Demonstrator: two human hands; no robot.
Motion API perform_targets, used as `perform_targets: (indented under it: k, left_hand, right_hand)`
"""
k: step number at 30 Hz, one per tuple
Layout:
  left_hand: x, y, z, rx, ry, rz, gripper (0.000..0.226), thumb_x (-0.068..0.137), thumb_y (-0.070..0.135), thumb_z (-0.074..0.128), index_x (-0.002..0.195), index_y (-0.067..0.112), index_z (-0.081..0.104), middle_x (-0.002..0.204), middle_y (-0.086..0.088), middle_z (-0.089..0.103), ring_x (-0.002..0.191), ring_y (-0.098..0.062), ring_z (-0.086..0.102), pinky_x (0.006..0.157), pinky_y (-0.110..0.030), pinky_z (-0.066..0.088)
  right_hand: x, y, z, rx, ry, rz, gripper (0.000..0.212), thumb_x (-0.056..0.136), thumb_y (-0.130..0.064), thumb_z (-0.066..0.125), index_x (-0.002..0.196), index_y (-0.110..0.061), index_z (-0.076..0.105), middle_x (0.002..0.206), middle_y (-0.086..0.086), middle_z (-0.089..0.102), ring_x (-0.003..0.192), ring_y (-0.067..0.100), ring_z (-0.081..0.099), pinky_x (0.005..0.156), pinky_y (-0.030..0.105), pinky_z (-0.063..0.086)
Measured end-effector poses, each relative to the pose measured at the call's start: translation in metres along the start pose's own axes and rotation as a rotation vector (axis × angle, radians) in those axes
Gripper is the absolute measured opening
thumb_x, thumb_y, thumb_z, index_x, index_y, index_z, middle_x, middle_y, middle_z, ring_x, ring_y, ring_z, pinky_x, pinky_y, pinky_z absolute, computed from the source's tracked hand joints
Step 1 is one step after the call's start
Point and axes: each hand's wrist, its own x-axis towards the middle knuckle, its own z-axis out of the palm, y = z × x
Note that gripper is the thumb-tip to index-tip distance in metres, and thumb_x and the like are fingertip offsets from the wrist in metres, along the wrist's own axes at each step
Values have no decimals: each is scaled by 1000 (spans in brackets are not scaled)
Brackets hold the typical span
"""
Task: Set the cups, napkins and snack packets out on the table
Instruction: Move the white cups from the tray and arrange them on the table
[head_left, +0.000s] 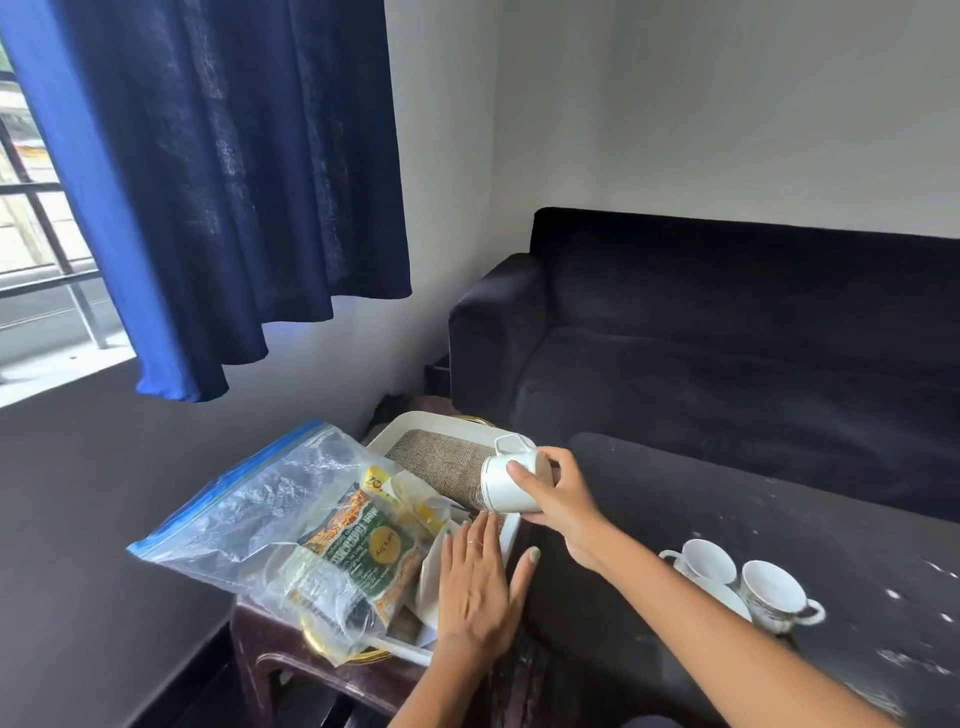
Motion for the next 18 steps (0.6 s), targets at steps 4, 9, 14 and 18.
perform_targets:
  k: [4, 9, 14, 18]
  left_hand:
    - [3, 23, -14, -137, 114, -54, 65, 93, 60, 17, 134, 16, 42, 138, -5, 50, 124, -21, 44, 106, -34, 31]
    - [3, 54, -26, -897, 13, -254, 66, 86, 70, 35, 126, 20, 54, 115, -1, 67, 111, -21, 61, 101, -44, 43]
    - [0, 62, -34, -1212, 22, -298, 31, 92, 43, 57, 103, 17, 71, 96, 1, 76, 95, -13, 70, 96, -41, 52]
    - [0, 59, -34, -1207, 40, -330, 51, 71, 49, 77, 112, 20, 67, 100, 4, 74, 97, -11, 69, 94, -37, 52]
  right_hand:
    - [-22, -7, -14, 260, 17, 66, 38, 83, -29, 69, 114, -19, 50, 122, 3, 53, 100, 16, 62, 61, 27, 56]
    - [-45, -4, -29, 492, -103, 138, 49, 75, -32, 71, 118, -16, 54, 116, 6, 65, 102, 20, 67, 77, 39, 58]
    - [-57, 2, -39, 425, -149, 130, 50, 73, -37, 67, 117, -19, 56, 101, -4, 73, 101, 15, 67, 88, 32, 51]
    - [-60, 6, -50, 300, -153, 115, 43, 83, -32, 62, 123, -17, 55, 114, 3, 69, 110, 19, 62, 101, 38, 46]
